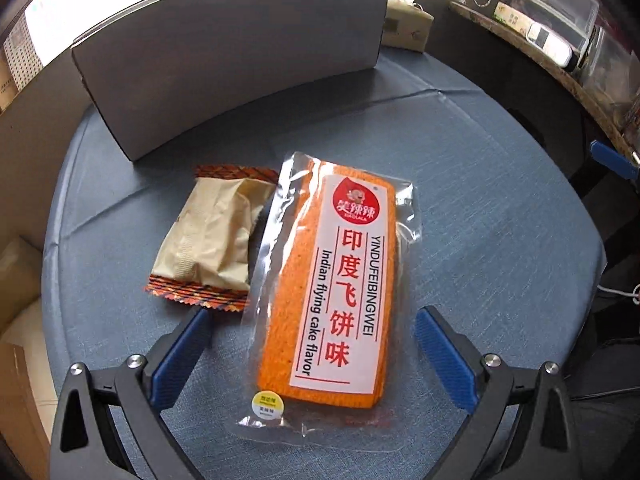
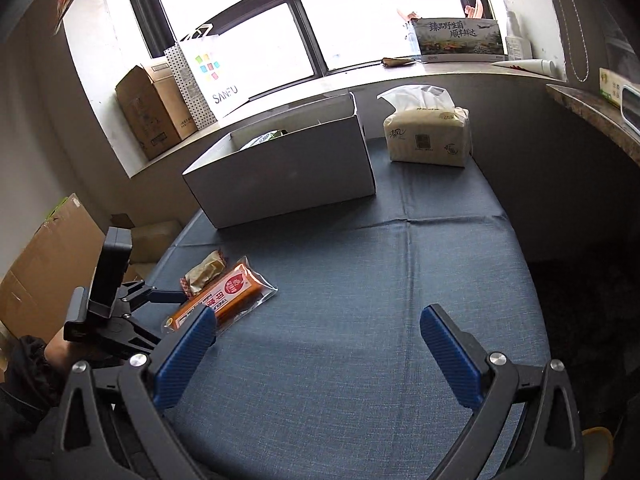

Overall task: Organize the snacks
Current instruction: 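Move the left tool over the orange flying-cake pack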

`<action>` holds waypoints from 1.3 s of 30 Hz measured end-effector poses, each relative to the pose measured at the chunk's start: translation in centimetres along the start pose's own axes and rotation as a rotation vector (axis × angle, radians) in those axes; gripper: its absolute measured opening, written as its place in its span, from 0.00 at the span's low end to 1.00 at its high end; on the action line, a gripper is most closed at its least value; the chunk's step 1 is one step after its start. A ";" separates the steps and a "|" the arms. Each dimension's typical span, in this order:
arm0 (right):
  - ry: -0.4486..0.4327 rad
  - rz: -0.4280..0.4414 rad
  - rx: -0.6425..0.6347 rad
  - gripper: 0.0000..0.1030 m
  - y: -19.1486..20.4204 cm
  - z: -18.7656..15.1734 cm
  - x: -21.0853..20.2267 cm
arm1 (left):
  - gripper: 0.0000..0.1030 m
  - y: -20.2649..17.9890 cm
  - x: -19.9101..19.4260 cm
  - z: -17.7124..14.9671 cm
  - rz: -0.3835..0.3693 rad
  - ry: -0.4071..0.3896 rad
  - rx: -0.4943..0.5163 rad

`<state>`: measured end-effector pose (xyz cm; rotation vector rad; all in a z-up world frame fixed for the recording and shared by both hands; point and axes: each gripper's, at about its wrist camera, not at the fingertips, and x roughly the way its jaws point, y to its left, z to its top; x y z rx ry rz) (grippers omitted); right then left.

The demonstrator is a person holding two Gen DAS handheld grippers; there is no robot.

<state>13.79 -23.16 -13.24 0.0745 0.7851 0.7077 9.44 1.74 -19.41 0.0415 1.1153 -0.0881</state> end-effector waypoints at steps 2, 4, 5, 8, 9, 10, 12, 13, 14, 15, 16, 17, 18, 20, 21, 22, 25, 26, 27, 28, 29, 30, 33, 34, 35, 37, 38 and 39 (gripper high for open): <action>0.005 0.002 -0.001 1.00 0.0 -0.1 0.2 | 1.00 -0.1 0.0 0.1 -0.007 -0.015 0.007; 0.009 0.005 -0.010 1.00 0.1 -0.2 0.2 | 1.00 0.0 0.0 0.3 -0.008 -0.011 0.011; 0.009 0.001 -0.012 1.00 0.2 -0.2 0.2 | 0.98 -0.1 -0.1 0.2 -0.005 -0.013 0.016; 0.014 0.001 -0.015 1.00 0.2 -0.2 0.3 | 0.60 0.0 -1.3 0.0 -0.038 -0.052 -0.003; 0.016 -0.001 -0.017 1.00 0.2 -0.2 0.4 | 0.54 0.5 -1.7 -0.2 -0.080 -0.056 -0.032; 0.019 0.001 -0.016 1.00 0.2 -0.3 0.4 | 0.53 0.8 -1.9 -0.6 -0.105 -0.063 -0.050; 0.030 0.000 -0.011 1.00 0.1 -0.3 0.7 | 0.52 1.1 -2.1 -1.1 -0.129 -0.080 -0.069; 0.034 -0.002 -0.014 1.00 0.1 -0.4 0.8 | 0.51 1.3 -2.2 -1.4 -0.133 -0.088 -0.075; 0.036 -0.005 -0.016 1.00 0.2 -0.4 0.8 | 0.50 1.3 -2.5 -1.6 -0.133 -0.090 -0.077; 0.036 -0.004 -0.019 1.00 0.3 -0.4 0.8 | 0.50 1.4 -3.0 -1.8 -0.139 -0.102 -0.083; 0.037 -0.003 -0.021 1.00 0.3 -0.3 0.9 | 0.49 1.5 -3.5 -1.9 -0.162 -0.114 -0.091; 0.042 -0.005 -0.026 1.00 0.4 -0.3 1.0 | 0.49 1.6 -4.2 -2.1 -0.175 -0.133 -0.098; 0.048 -0.007 -0.033 1.00 0.5 -0.3 1.2 | 0.49 1.9 -5.2 -2.4 -0.172 -0.153 -0.104; 0.062 -0.007 -0.053 1.00 1.0 -0.2 1.6 | 0.49 2.5 -6.7 -2.9 -0.159 -0.180 -0.109; 0.074 -0.008 -0.073 1.00 1.4 -0.1 2.0 | 0.43 2.8 -7.6 -3.1 -0.150 -0.193 -0.113; 0.087 -0.006 -0.104 1.00 2.0 0.1 2.4 | 0.15 3.5 -8.6 -3.3 -0.140 -0.210 -0.123; 0.120 0.006 -0.237 1.00 4.7 0.7 4.3 | 0.10 5.8 -10.9 -4.0 -0.106 -0.249 -0.161; 0.130 0.022 -0.288 1.00 5.8 0.9 5.3 | 0.10 6.5 -11.2 -4.2 -0.090 -0.247 -0.163; 0.141 0.035 -0.351 1.00 6.8 1.2 6.3 | 0.10 7.1 -11.2 -4.4 -0.094 -0.243 -0.181; 0.150 0.021 -0.404 1.00 7.7 1.4 7.3 | 0.10 7.8 -10.9 -4.8 -0.108 -0.236 -0.200; 0.153 -0.009 -0.436 1.00 8.3 1.9 8.2 | 0.10 8.0 -10.4 -5.0 -0.116 -0.211 -0.201; 0.156 -0.022 -0.440 1.00 8.6 2.4 8.8 | 0.10 7.5 -9.4 -4.7 -0.098 -0.182 -0.185; 0.135 0.032 -0.407 1.00 9.1 3.7 8.9 | 0.51 6.6 -8.6 -4.7 -0.080 -0.157 -0.174; 0.122 0.034 -0.401 1.00 9.1 3.9 8.7 | 0.88 6.2 -8.3 -4.4 -0.083 -0.152 -0.161; 0.111 0.027 -0.394 1.00 9.0 4.1 8.5 | 1.00 5.7 -8.2 -4.2 -0.059 -0.158 -0.140; 0.098 0.014 -0.376 1.00 8.8 4.3 7.9 | 1.00 4.3 -7.6 -3.5 -0.053 -0.158 -0.097; 0.087 0.019 -0.362 1.00 8.4 4.4 7.5 | 1.00 3.8 -7.2 -3.2 -0.062 -0.142 -0.085; 0.079 0.029 -0.343 1.00 8.1 4.4 7.0 | 1.00 3.2 -6.8 -2.8 -0.057 -0.134 -0.069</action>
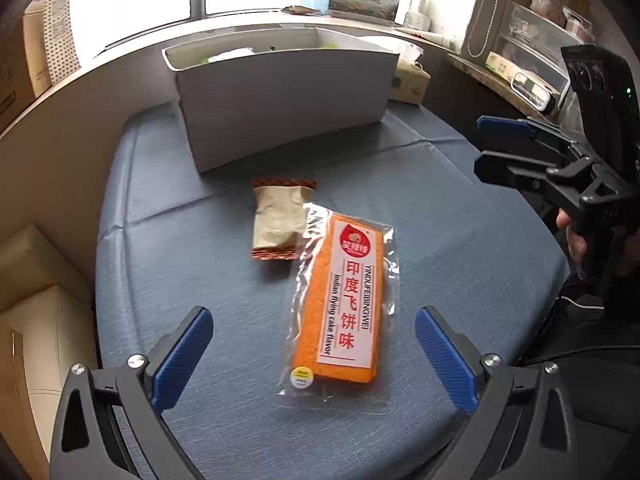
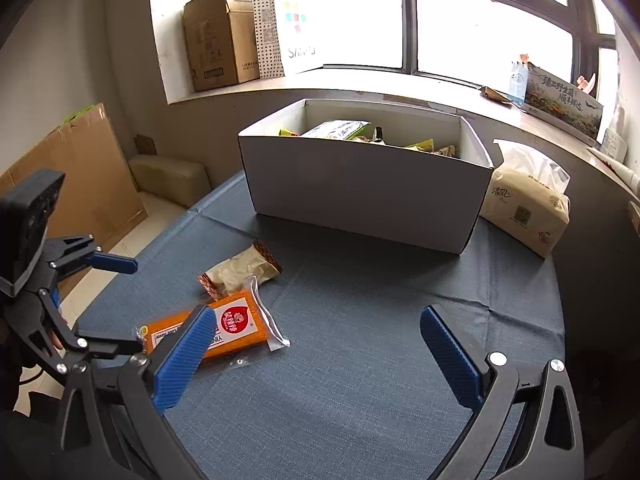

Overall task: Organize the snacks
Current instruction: 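Move the left tool over the orange flying-cake pack, then grasp the orange flying-cake pack with the left gripper while the right grasps the brown biscuit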

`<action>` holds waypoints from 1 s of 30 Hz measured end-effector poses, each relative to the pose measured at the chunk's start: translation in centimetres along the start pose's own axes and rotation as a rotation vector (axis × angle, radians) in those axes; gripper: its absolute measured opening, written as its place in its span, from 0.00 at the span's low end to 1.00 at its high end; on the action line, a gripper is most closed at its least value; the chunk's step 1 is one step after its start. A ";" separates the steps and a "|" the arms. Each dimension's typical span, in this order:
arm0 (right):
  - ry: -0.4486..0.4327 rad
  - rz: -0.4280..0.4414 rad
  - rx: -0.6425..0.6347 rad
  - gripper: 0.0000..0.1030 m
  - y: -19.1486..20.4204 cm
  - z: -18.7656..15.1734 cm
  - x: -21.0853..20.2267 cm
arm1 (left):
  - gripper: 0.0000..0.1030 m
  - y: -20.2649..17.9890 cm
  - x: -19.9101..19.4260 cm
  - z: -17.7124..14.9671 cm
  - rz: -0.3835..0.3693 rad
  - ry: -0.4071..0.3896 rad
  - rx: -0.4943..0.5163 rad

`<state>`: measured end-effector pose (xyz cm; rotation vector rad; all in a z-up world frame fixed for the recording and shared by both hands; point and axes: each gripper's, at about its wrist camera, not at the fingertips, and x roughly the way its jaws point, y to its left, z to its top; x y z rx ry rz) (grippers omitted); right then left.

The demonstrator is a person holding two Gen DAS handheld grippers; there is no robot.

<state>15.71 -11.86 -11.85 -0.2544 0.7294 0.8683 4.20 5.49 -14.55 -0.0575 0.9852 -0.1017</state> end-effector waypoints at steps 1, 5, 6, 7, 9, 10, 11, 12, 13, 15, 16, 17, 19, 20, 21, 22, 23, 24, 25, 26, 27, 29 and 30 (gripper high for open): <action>-0.005 0.004 0.015 1.00 -0.3 -0.2 -0.4 | 1.00 -0.5 0.4 0.2 0.010 0.005 0.018; -0.034 -0.017 0.043 1.00 -1.2 -0.8 -2.4 | 1.00 -2.1 2.4 1.0 -0.005 0.038 0.027; -0.040 -0.021 0.049 1.00 -1.4 -1.0 -2.9 | 1.00 -2.5 2.9 1.2 -0.003 0.047 0.034; -0.044 -0.027 0.054 1.00 -1.6 -1.3 -3.3 | 1.00 -2.9 3.4 1.3 0.004 0.057 0.041; -0.053 -0.044 0.067 1.00 -2.0 -1.9 -4.2 | 1.00 -3.6 4.4 1.4 0.000 0.081 0.044; -0.056 -0.050 0.075 1.00 -2.3 -2.2 -4.6 | 1.00 -4.0 4.8 1.5 -0.001 0.092 0.052; -0.058 -0.052 0.081 1.00 -2.5 -2.6 -5.0 | 1.00 -4.3 5.2 1.4 0.005 0.097 0.062; -0.062 -0.055 0.090 1.00 -2.7 -2.9 -5.3 | 1.00 -4.5 5.6 1.4 0.018 0.103 0.071; -0.065 -0.057 0.100 1.00 -2.9 -3.3 -5.5 | 1.00 -4.6 5.9 1.4 0.032 0.108 0.074; -0.064 -0.060 0.122 1.00 -3.4 -3.9 -5.8 | 1.00 -4.3 6.7 1.3 0.069 0.129 0.062; -0.063 -0.064 0.132 1.00 -3.7 -4.2 -6.0 | 1.00 -4.0 7.2 1.2 0.081 0.153 0.054; -0.062 -0.062 0.142 1.00 -3.9 -4.4 -6.0 | 1.00 -3.7 7.0 1.0 0.063 0.133 0.039; -0.054 -0.058 0.152 1.00 -4.2 -4.8 -5.9 | 1.00 -3.5 6.9 0.9 0.056 0.123 0.047; -0.052 -0.060 0.156 1.00 -4.3 -5.0 -5.9 | 1.00 -3.6 6.8 0.8 0.060 0.124 0.067; -0.049 -0.062 0.160 1.00 -4.4 -5.1 -5.8 | 1.00 -3.6 6.7 0.6 0.057 0.118 0.072; -0.046 -0.060 0.162 1.00 -4.3 -5.2 -5.7 | 0.98 -3.5 6.5 0.5 0.057 0.109 0.074; -0.045 -0.058 0.162 1.00 -4.3 -5.2 -5.6 | 0.94 -3.4 6.3 0.4 0.053 0.103 0.080; -0.045 -0.057 0.159 1.00 -4.1 -5.3 -5.5 | 0.72 -3.2 5.4 0.1 0.048 0.086 0.084; -0.042 -0.055 0.154 1.00 -4.0 -5.3 -5.4 | 0.58 -2.6 4.7 0.1 0.038 0.074 0.073; -0.039 -0.055 0.151 1.00 -3.8 -5.3 -5.3 | 0.57 -2.1 4.0 0.2 0.010 0.069 0.045; -0.037 -0.052 0.148 1.00 -3.6 -5.3 -5.2 | 0.57 -1.8 3.4 0.1 0.000 0.060 0.037; -0.030 -0.042 0.139 1.00 -3.2 -5.1 -4.8 | 0.57 -1.3 1.9 -0.1 0.016 0.029 0.043; -0.023 -0.038 0.132 1.00 -2.9 -5.0 -4.6 | 0.57 -1.0 1.2 -0.2 0.001 0.018 0.039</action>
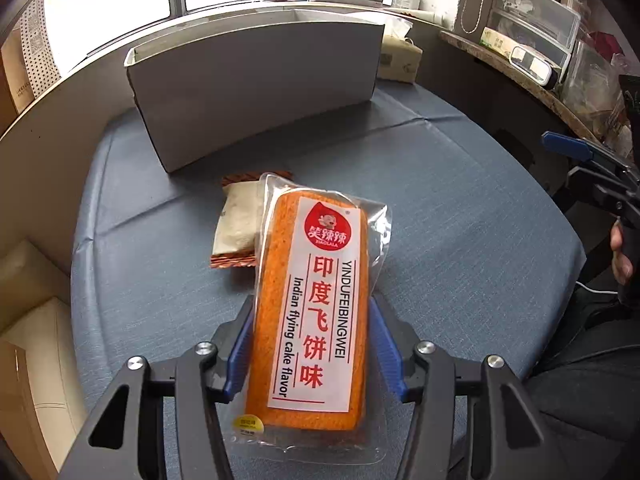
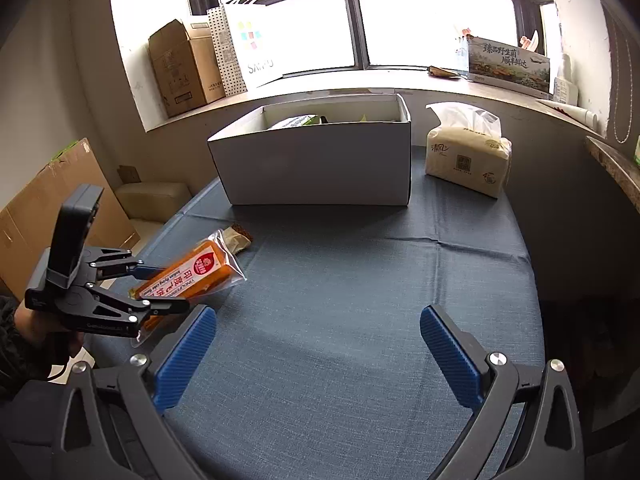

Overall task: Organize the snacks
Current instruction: 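Grasp the orange flying-cake pack with the left gripper while the right grasps the brown biscuit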

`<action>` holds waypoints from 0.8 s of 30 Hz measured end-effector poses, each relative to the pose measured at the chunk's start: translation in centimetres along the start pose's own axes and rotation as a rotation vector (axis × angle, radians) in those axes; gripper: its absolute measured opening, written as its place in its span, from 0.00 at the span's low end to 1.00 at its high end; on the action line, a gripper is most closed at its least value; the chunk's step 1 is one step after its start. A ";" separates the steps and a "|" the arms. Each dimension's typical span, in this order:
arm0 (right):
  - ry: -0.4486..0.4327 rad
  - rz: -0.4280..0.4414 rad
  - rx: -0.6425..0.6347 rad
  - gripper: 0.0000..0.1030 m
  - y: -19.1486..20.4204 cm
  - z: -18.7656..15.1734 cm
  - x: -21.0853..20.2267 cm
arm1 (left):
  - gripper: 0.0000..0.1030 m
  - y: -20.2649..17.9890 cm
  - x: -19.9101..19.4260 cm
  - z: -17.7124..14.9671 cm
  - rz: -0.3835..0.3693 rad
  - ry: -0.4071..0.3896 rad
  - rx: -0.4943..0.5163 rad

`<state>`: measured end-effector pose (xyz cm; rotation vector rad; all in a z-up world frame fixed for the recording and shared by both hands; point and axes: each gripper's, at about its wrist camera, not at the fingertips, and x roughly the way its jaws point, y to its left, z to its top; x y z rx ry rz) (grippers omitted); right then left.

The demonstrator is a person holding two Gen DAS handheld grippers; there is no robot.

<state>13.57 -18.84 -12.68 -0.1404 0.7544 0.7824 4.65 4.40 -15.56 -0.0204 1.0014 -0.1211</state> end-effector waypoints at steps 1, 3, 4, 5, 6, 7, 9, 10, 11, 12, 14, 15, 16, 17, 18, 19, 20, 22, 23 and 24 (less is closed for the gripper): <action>0.009 0.009 -0.012 1.00 0.4 0.1 0.3 | 0.56 0.3 -1.1 -0.1 -0.006 -0.028 -0.008; 0.031 0.031 -0.050 1.00 1.4 0.4 1.3 | 0.57 1.2 -3.3 -0.3 0.003 -0.062 -0.024; 0.045 0.042 -0.073 1.00 2.0 0.6 1.9 | 0.57 1.7 -4.7 -0.5 0.016 -0.089 -0.031; 0.062 0.051 -0.104 1.00 2.8 0.9 2.8 | 0.57 2.3 -5.7 -0.5 0.026 -0.109 -0.043; 0.076 0.062 -0.140 1.00 3.7 1.1 3.6 | 0.57 3.0 -6.8 -0.7 0.034 -0.128 -0.059; 0.092 0.080 -0.176 1.00 4.7 1.4 4.6 | 0.57 3.7 -7.9 -0.8 0.042 -0.154 -0.076; 0.137 0.113 -0.248 1.00 6.6 2.1 7.0 | 0.57 5.0 -9.6 -1.4 0.037 -0.187 -0.102; 0.154 0.125 -0.277 1.00 7.6 2.4 8.3 | 0.57 5.6 -10.3 -1.7 0.049 -0.197 -0.113; 0.172 0.129 -0.306 1.00 8.4 2.8 9.6 | 0.57 6.1 -10.7 -2.0 0.064 -0.208 -0.128; 0.190 0.130 -0.337 1.00 9.3 3.1 11.1 | 0.57 6.5 -11.0 -2.1 0.064 -0.213 -0.141; 0.208 0.126 -0.382 1.00 10.8 3.9 13.6 | 0.57 7.2 -11.5 -2.6 0.059 -0.231 -0.163; 0.217 0.131 -0.398 1.00 11.3 4.3 14.7 | 0.57 7.5 -11.6 -2.7 0.057 -0.232 -0.168; 0.224 0.130 -0.412 1.00 11.7 4.7 15.8 | 0.57 7.7 -11.5 -2.9 0.058 -0.235 -0.171; 0.229 0.124 -0.423 1.00 12.1 5.2 16.8 | 0.57 7.9 -11.5 -3.0 0.056 -0.243 -0.177; 0.239 0.127 -0.433 1.00 12.4 5.5 17.8 | 0.57 8.0 -11.3 -3.2 0.046 -0.245 -0.184; 0.248 0.129 -0.442 1.00 12.7 5.7 18.6 | 0.57 8.1 -11.2 -3.3 0.035 -0.244 -0.190; 0.263 0.132 -0.451 1.00 13.0 5.9 19.4 | 0.57 8.1 -11.1 -3.5 0.033 -0.243 -0.193; 0.283 0.135 -0.471 1.00 13.3 5.9 20.5 | 0.57 8.0 -10.7 -3.6 0.026 -0.238 -0.193; 0.287 0.139 -0.477 1.00 13.4 5.8 20.9 | 0.57 8.0 -10.6 -3.6 0.019 -0.237 -0.196; 0.301 0.151 -0.478 1.00 13.4 5.7 21.3 | 0.57 8.0 -10.5 -3.6 0.016 -0.237 -0.198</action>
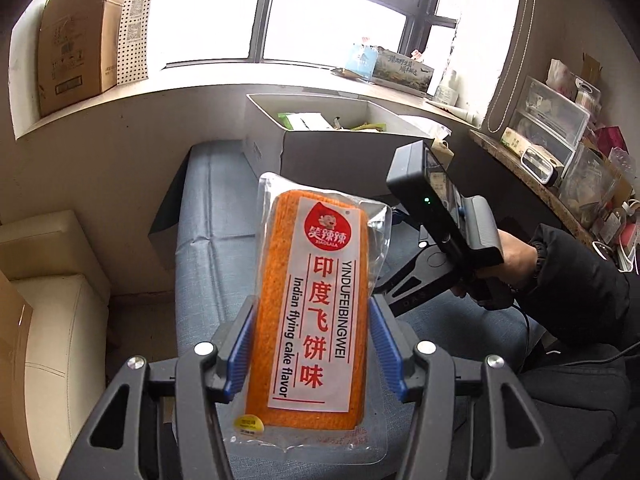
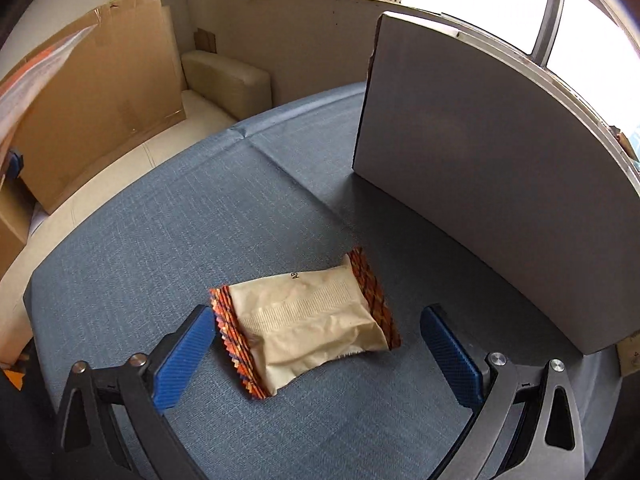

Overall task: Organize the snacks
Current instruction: 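Grasp the orange flying-cake pack with the left gripper while the right grasps the brown biscuit, then lower both held packets into the white box and open both grippers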

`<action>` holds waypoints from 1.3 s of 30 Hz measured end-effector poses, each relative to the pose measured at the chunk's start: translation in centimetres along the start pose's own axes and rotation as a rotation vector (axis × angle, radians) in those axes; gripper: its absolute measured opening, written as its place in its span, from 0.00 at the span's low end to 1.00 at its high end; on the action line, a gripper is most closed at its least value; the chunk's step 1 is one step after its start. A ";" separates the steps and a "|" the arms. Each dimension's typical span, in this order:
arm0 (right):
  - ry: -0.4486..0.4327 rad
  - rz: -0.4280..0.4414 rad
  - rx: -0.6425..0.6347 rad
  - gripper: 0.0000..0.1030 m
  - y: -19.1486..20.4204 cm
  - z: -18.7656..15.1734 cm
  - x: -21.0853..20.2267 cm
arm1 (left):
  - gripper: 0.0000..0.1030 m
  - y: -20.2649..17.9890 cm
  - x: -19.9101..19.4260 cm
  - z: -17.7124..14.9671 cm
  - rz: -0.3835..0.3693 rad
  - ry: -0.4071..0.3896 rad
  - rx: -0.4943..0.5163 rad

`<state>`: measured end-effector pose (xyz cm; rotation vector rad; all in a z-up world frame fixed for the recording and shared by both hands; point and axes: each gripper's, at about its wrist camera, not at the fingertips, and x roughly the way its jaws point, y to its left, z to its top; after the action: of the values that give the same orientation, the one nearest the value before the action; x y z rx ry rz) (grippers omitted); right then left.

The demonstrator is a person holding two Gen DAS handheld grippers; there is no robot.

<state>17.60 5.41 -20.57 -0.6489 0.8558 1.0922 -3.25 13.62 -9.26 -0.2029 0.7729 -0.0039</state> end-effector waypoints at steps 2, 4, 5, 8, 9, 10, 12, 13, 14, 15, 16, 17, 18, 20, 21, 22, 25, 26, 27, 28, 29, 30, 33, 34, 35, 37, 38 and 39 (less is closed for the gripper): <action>0.013 0.041 0.023 0.91 -0.3 -0.2 0.6 | 0.57 -0.1 0.1 0.0 -0.002 -0.003 -0.002; -0.031 0.040 0.015 0.68 -0.2 -0.4 0.0 | 0.57 -0.2 0.1 0.0 -0.008 -0.006 -0.003; -0.036 0.036 0.017 0.64 -0.2 -0.6 -0.3 | 0.57 -0.2 0.2 0.0 -0.008 -0.005 -0.003; -0.062 0.072 0.040 0.62 -0.3 -1.2 -1.3 | 0.57 -0.5 0.3 0.1 -0.009 -0.010 -0.004; -0.070 0.064 0.052 0.62 -0.3 -1.6 -1.7 | 0.57 -0.5 0.4 0.1 -0.012 -0.011 -0.006; -0.086 0.062 0.067 0.62 -0.4 -1.9 -2.4 | 0.57 -0.7 0.5 0.3 -0.016 -0.009 -0.005; -0.123 0.058 0.106 0.62 -0.8 -2.7 -3.8 | 0.57 -1.3 0.8 0.8 -0.021 -0.017 0.006; -0.138 0.045 0.129 0.62 -1.2 -3.0 -4.8 | 0.57 -1.6 1.0 1.2 -0.032 -0.020 0.011; -0.158 0.026 0.157 0.62 -1.6 -3.4 -5.9 | 0.57 -2.0 1.2 1.8 -0.041 -0.030 0.017; -0.188 0.012 0.190 0.62 -2.2 -3.9 -7.2 | 0.57 -2.3 1.4 2.4 -0.048 -0.044 0.019; -0.223 0.005 0.225 0.62 -2.9 -4.4 -8.7 | 0.57 -2.5 1.7 3.2 -0.057 -0.059 0.013; -0.258 0.001 0.263 0.62 -3.6 -4.8 -10.1 | 0.57 -2.7 1.9 4.1 -0.064 -0.078 0.003; -0.289 -0.003 0.295 0.62 -4.3 -5.2 -11.5 | 0.57 -3.0 2.1 5.1 -0.067 -0.099 -0.004; -0.336 -0.047 0.328 0.62 -5.4 -5.6 -14.1 | 0.57 -3.9 2.8 7.5 -0.080 -0.135 0.003; -0.356 -0.077 0.338 0.62 -5.9 -5.6 -15.2 | 0.57 -4.4 3.2 8.8 -0.082 -0.152 0.009; -0.375 -0.097 0.352 0.62 -6.9 -4.8 -16.2 | 0.57 -4.9 3.7 10.2 -0.092 -0.162 0.015; -0.415 -0.148 0.398 0.63 -9.6 -4.1 -18.3 | 0.57 -6.2 5.7 14.2 -0.102 -0.196 0.014; -0.421 -0.160 0.419 0.63 -10.9 -3.9 -18.9 | 0.57 -6.4 6.5 15.6 -0.096 -0.209 0.005; -0.429 -0.158 0.442 0.63 -12.2 -3.3 -18.9 | 0.57 -6.5 7.1 17.0 -0.089 -0.224 -0.007; -0.434 -0.154 0.467 0.63 -13.6 -2.9 -18.9 | 0.57 -6.5 7.9 18.3 -0.086 -0.234 -0.016; -0.428 -0.161 0.499 0.63 -15.2 -2.2 -18.8 | 0.57 -6.5 8.7 19.6 -0.082 -0.237 -0.028; -0.417 -0.166 0.530 0.63 -16.6 -1.6 -18.6 | 0.57 -6.4 9.7 20.8 -0.073 -0.224 -0.037; -0.432 -0.149 0.576 0.63 -19.8 0.4 -18.5 | 0.57 -6.0 12.7 23.8 -0.031 -0.194 -0.059; -0.432 -0.149 0.582 0.63 -20.6 1.1 -18.1 | 0.57 -5.7 13.8 24.6 -0.016 -0.176 -0.071; -0.426 -0.150 0.593 0.63 -21.3 1.9 -17.7 | 0.57 -5.3 14.8 25.2 -0.008 -0.154 -0.092; -0.406 -0.135 0.618 0.63 -22.7 3.0 -16.2 | 0.57 -4.6 16.7 26.1 -0.004 -0.118 -0.121; -0.392 -0.133 0.626 0.63 -23.2 3.5 -15.4 | 0.57 -4.3 17.3 26.5 0.005 -0.111 -0.129; -0.376 -0.140 0.628 0.63 -23.5 3.9 -14.8 | 0.58 -4.0 17.9 26.7 0.013 -0.103 -0.131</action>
<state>37.64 -6.64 -5.01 0.0249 0.7536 0.7253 28.38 13.12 -2.33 -0.3197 0.6725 0.0692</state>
